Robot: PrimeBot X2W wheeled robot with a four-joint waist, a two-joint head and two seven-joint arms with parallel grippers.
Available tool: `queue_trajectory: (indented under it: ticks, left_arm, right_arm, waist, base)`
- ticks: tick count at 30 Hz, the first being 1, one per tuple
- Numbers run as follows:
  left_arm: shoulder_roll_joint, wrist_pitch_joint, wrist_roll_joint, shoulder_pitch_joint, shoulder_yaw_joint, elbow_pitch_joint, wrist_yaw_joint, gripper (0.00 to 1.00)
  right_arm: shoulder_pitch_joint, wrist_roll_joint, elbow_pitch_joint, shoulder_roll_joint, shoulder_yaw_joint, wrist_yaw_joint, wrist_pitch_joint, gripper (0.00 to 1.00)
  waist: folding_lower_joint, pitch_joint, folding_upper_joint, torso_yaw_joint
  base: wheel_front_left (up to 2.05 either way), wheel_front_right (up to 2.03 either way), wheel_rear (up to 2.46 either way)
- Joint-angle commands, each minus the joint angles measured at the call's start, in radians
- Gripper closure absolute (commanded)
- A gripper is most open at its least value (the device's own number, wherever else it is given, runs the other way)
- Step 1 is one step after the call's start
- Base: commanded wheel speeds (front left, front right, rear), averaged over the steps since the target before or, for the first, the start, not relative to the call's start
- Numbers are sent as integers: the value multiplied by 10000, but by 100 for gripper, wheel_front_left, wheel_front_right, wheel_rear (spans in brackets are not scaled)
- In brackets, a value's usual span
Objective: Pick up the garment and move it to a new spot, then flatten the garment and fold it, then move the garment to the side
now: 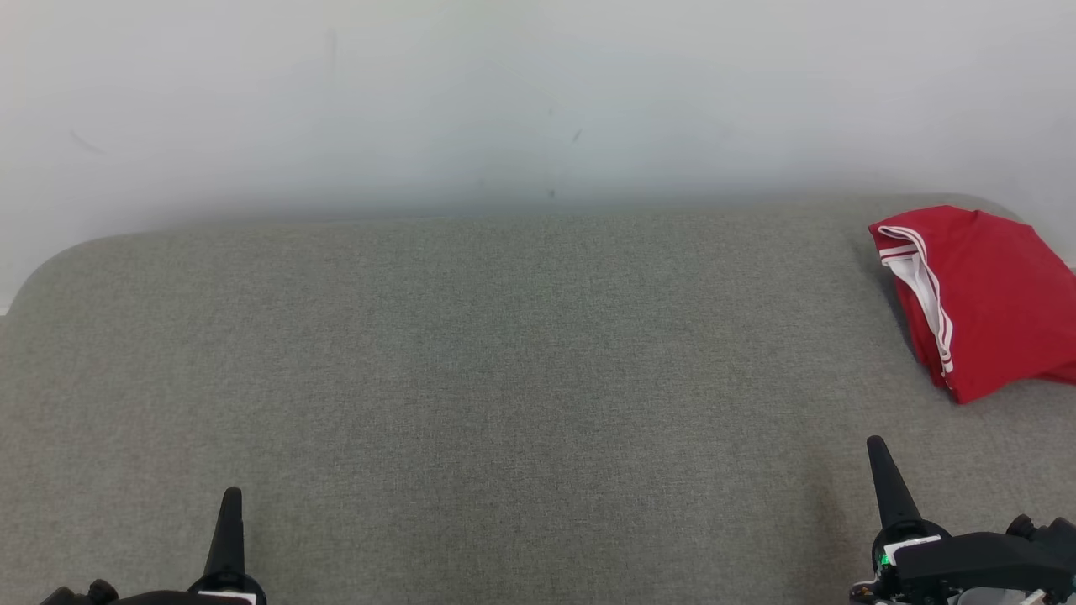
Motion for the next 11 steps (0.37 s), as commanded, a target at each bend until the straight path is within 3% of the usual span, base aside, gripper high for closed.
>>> queue_trajectory:
  ticks: [1,11]
  left_arm:
    - [-18,64,-333,-244,39,-26,-40,100]
    - [-46,294,-1238,-337,77,51,-85,100]
  right_arm:
    - [-160,277,-36,17,-70,-12,67,100]
    - [-256,1150,25,51,-207,-14,277,100]
  waist:
    - [0,-2,-1,8]
    - [0,-14,-1,46]
  base:
    - [0,0,0]
    - [0,0,0]
